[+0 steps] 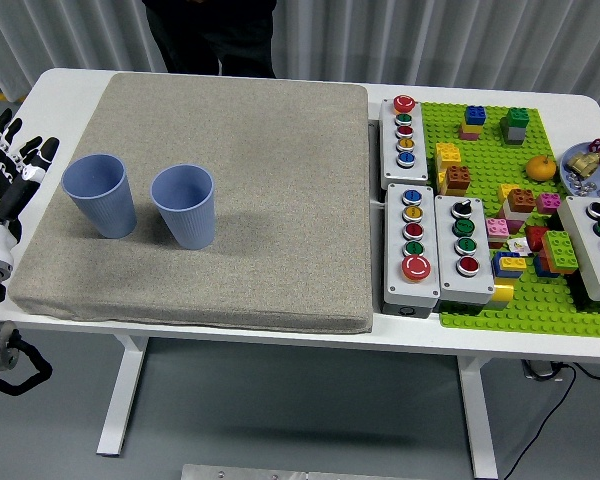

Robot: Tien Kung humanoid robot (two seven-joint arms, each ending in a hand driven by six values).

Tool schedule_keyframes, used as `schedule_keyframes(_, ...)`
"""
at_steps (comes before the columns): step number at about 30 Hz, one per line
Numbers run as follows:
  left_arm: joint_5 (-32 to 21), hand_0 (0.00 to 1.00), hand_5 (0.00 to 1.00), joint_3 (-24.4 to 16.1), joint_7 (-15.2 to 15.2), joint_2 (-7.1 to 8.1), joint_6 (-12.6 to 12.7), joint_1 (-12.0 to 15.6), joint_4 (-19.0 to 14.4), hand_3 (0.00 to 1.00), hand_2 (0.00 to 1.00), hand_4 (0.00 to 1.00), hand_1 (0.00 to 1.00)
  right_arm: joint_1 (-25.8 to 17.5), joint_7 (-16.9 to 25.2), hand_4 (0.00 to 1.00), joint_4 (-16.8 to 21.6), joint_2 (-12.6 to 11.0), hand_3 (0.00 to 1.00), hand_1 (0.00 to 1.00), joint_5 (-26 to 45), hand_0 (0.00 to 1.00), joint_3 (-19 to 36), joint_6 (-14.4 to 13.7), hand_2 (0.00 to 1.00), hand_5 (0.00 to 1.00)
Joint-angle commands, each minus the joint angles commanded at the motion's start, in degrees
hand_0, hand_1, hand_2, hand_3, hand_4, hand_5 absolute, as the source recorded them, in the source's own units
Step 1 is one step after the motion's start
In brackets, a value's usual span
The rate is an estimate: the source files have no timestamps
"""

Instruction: Pick cup pour cup place

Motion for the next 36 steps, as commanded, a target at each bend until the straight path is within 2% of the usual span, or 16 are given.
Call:
schedule_keyframes(3, -0.8, 0.859, 0.446, -0.4, 0.2, 0.45, -0.9, 0.9, -0.7, 0.998, 0.998, 0.993, 0.868, 0.1, 0.0, 0.216, 0.0, -0.1, 0.643, 0.71, 0.1, 0.742, 0.0, 0.0, 0.733, 0.411)
schedule_keyframes(4, -0.8, 0.866, 0.227, -0.5, 0.1, 0.51, -1.1, 1.1, -0.7, 0.998, 0.998, 0.88, 0.87, 0.1, 0.1, 0.216, 0.0, -0.1, 0.643, 0.709, 0.1, 0.742, 0.0, 0.0, 0.733, 0.412)
schedule_keyframes(10, -0.9, 0.866, 0.227, -0.6, 0.1, 0.79, -1.3, 1.6, -0.2, 0.998, 0.998, 0.88, 0.87, 0.1, 0.1, 0.216, 0.0, -0.1, 0.643, 0.709, 0.2, 0.742, 0.0, 0.0, 0.733, 0.412)
schedule_keyframes(11, -1.0, 0.871, 0.112, -0.6, 0.0, 0.76, -1.2, 1.6, -0.2, 0.998, 0.998, 0.798, 0.875, 0.1, 0.1, 0.216, 0.0, -0.1, 0.643, 0.709, 0.2, 0.742, 0.0, 0.0, 0.732, 0.413)
schedule_keyframes(19, -1.9, 0.872, 0.121, -0.4, -0.2, 0.46, -1.0, 1.0, -0.2, 0.998, 0.998, 0.81, 0.875, 0.1, 0.1, 0.217, 0.0, -0.1, 0.643, 0.709, 0.4, 0.742, -0.1, 0.0, 0.732, 0.412)
schedule_keyframes(22, -4.6, 0.872, 0.121, -0.1, 0.5, 0.41, -2.2, 0.3, 0.0, 0.998, 0.998, 0.81, 0.875, 0.2, 0.1, 0.217, 0.0, -0.1, 0.643, 0.709, 0.6, 0.742, -0.3, -0.1, 0.732, 0.412)
schedule_keyframes(23, -5.7, 0.901, 0.998, 0.0, 0.7, 0.41, -2.5, 0.2, 0.0, 0.998, 0.998, 0.894, 0.897, 0.2, 0.1, 0.216, 0.0, -0.1, 0.643, 0.709, 0.7, 0.742, -0.3, -0.1, 0.732, 0.413)
schedule_keyframes(28, -7.2, 0.901, 0.998, 0.5, 1.0, -0.06, -1.3, -0.1, 0.8, 0.998, 0.998, 0.894, 0.897, 0.1, 0.1, 0.216, 0.0, -0.1, 0.643, 0.709, 0.7, 0.742, -0.4, 0.0, 0.732, 0.413)
schedule_keyframes(29, -7.1, 0.897, 0.998, 0.5, 1.0, -0.09, -1.3, -0.1, 0.8, 0.998, 0.998, 0.832, 0.892, 0.1, 0.1, 0.217, 0.0, -0.1, 0.642, 0.709, 0.7, 0.742, -0.4, 0.0, 0.731, 0.413)
schedule_keyframes(36, -5.4, 0.9, 0.998, 0.4, 1.3, -0.03, -1.1, 0.0, 0.8, 0.998, 0.998, 0.838, 0.894, 0.0, 0.1, 0.217, 0.0, -0.1, 0.642, 0.708, 0.4, 0.741, -0.3, 0.0, 0.731, 0.415)
